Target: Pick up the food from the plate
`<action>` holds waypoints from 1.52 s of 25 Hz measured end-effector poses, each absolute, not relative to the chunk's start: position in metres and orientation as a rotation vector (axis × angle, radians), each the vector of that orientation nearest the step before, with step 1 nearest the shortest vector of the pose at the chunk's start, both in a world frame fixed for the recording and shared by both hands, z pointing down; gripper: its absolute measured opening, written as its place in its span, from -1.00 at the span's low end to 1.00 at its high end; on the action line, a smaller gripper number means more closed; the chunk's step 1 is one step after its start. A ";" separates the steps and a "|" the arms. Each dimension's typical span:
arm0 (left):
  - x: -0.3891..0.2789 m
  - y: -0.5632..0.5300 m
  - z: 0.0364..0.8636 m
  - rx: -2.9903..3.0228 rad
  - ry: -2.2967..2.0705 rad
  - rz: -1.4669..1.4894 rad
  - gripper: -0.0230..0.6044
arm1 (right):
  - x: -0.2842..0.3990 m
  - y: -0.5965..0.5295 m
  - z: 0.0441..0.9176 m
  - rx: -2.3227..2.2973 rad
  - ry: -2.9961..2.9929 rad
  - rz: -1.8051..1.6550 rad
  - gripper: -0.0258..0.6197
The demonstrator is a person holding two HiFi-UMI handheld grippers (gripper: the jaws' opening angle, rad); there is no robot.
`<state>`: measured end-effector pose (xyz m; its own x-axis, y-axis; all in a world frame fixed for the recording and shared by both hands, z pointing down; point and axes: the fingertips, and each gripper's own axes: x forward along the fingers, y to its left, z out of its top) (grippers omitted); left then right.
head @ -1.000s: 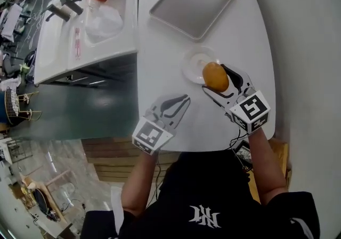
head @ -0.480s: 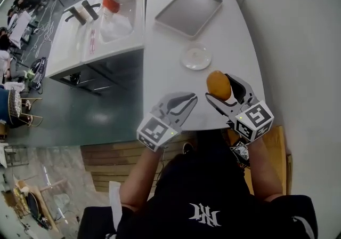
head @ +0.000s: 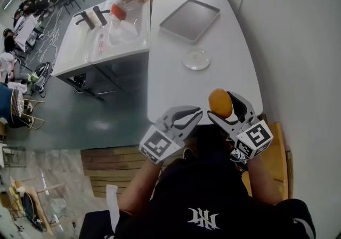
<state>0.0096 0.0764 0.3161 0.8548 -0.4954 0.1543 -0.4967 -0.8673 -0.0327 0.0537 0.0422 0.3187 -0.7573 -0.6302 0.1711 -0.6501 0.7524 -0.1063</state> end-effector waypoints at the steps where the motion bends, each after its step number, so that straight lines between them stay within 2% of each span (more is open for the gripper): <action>1: 0.008 0.082 0.315 3.019 -0.808 0.248 -0.90 | 0.054 0.048 0.318 1.034 -2.824 0.246 0.19; 38: -0.001 0.105 0.333 2.989 -0.776 0.332 -0.90 | 0.051 0.068 0.312 1.031 -2.823 0.197 0.19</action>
<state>-0.0006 0.1051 0.3328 0.8523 -0.4769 0.2148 -0.4846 -0.8745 -0.0186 0.0509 0.0684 0.3122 -0.7581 -0.6308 0.1656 -0.6476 0.7580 -0.0776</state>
